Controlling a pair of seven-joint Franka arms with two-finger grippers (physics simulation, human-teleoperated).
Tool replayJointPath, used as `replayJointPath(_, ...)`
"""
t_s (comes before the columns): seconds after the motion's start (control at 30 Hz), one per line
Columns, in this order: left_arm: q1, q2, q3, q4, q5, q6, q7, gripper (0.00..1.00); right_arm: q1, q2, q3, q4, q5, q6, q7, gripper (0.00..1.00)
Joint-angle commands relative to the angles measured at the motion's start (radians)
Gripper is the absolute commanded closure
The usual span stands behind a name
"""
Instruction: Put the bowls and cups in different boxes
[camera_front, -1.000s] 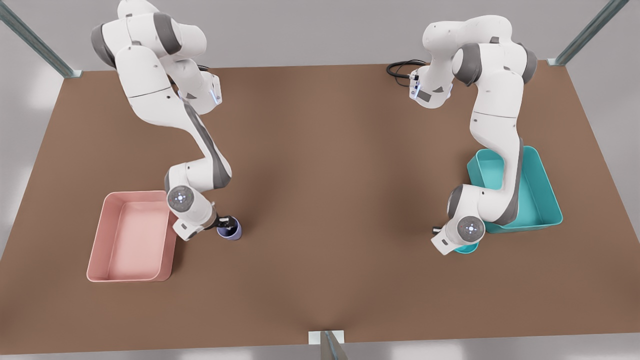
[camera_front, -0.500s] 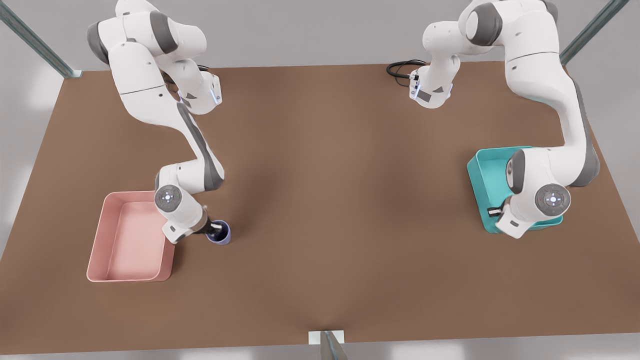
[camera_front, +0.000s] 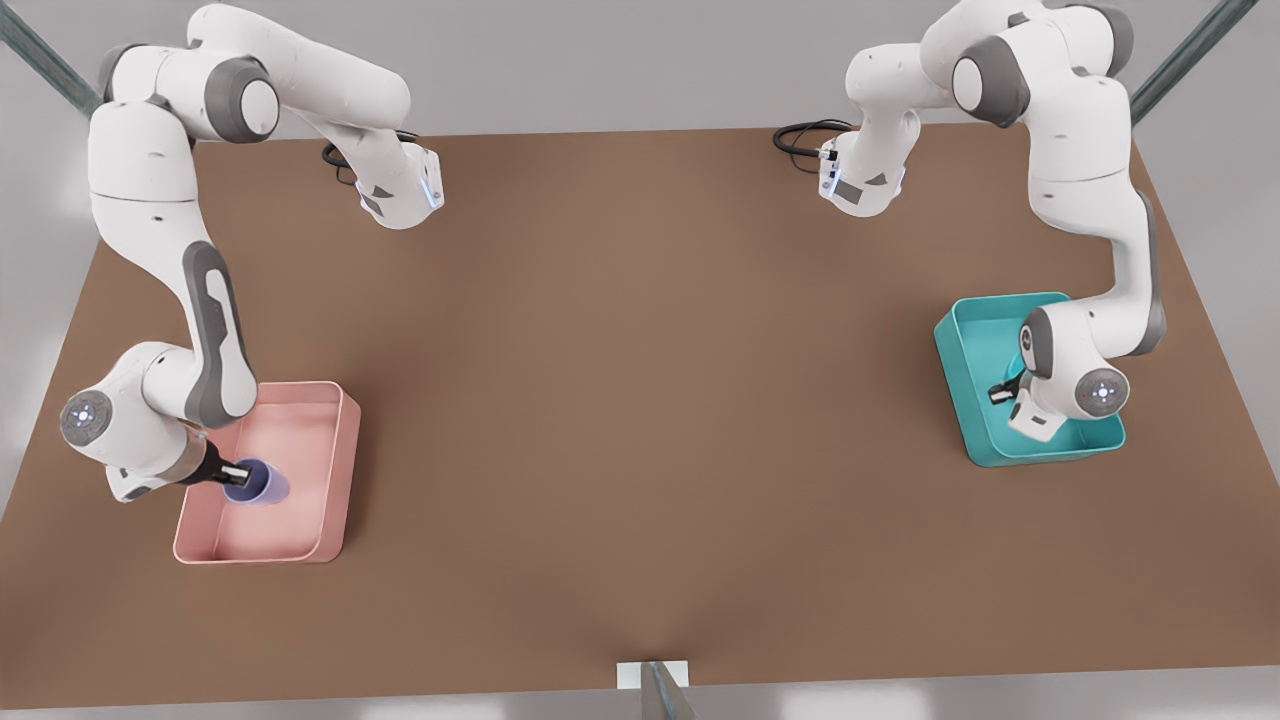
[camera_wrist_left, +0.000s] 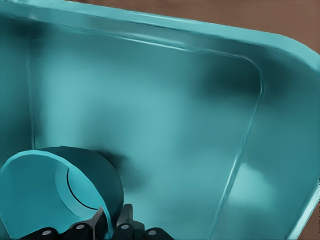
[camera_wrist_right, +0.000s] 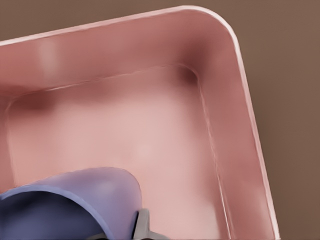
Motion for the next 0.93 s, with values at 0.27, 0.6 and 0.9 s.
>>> replayJointPath(0.27, -0.045, -0.268, -0.249, 0.391, -0.09, -0.55, -0.051, 0.0, 0.006, -0.002, 0.006, 0.004, 0.006, 0.065, -0.352, 0.0)
replayJointPath(0.6, -0.072, -0.246, -0.367, 0.606, -0.082, -0.737, 0.015, 0.0, 0.093, -0.184, 0.018, 0.237, 0.04, -0.586, -0.059, 0.0)
replayJointPath(0.9, -0.064, -0.248, -0.368, 0.612, -0.061, -0.769, 0.014, 0.0, 0.171, -0.382, 0.018, 0.329, 0.011, -0.94, 0.116, 0.0)
